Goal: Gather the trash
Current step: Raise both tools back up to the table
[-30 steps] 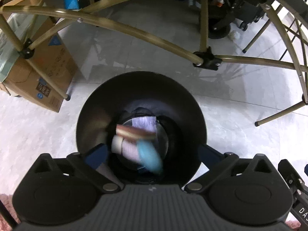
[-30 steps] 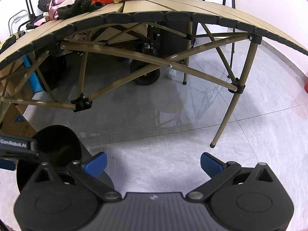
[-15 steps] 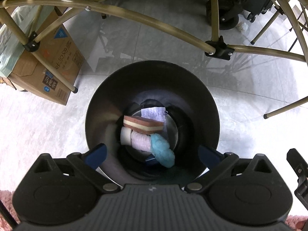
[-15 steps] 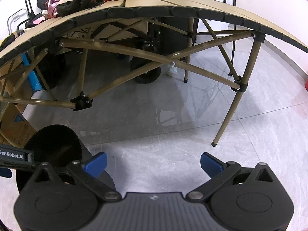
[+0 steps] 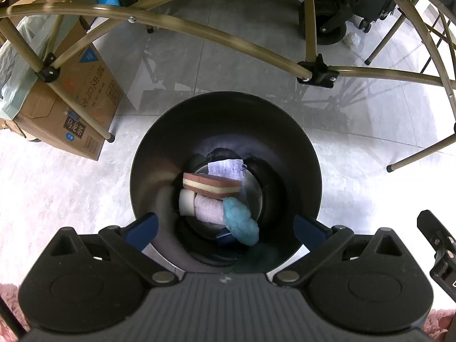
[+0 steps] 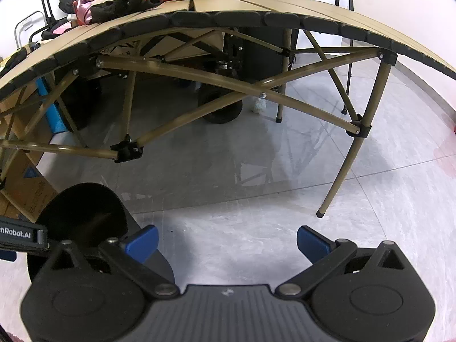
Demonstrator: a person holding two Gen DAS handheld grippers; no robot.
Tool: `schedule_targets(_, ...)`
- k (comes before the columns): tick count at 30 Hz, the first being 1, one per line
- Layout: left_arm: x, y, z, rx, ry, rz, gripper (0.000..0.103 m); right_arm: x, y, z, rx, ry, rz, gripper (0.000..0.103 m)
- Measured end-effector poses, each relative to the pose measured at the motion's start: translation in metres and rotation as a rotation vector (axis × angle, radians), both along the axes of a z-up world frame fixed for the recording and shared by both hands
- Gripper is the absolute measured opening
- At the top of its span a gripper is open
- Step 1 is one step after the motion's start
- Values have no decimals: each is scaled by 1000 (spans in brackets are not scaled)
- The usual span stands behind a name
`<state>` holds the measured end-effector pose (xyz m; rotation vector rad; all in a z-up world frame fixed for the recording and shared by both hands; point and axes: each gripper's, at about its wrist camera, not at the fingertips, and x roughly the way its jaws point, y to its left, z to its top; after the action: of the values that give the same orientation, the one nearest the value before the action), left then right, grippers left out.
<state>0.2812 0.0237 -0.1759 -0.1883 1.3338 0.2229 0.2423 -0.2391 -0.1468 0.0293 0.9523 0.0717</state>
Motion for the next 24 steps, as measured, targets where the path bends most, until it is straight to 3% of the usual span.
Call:
schedule_targets(13, -8, -11, 13, 29, -89, -57, 103, -1, 3, 2, 7, -9, 12, 103)
schedule_targets(24, -25, -9, 22, 55, -206, -39, 103, -12, 9, 15, 31, -58, 40, 103)
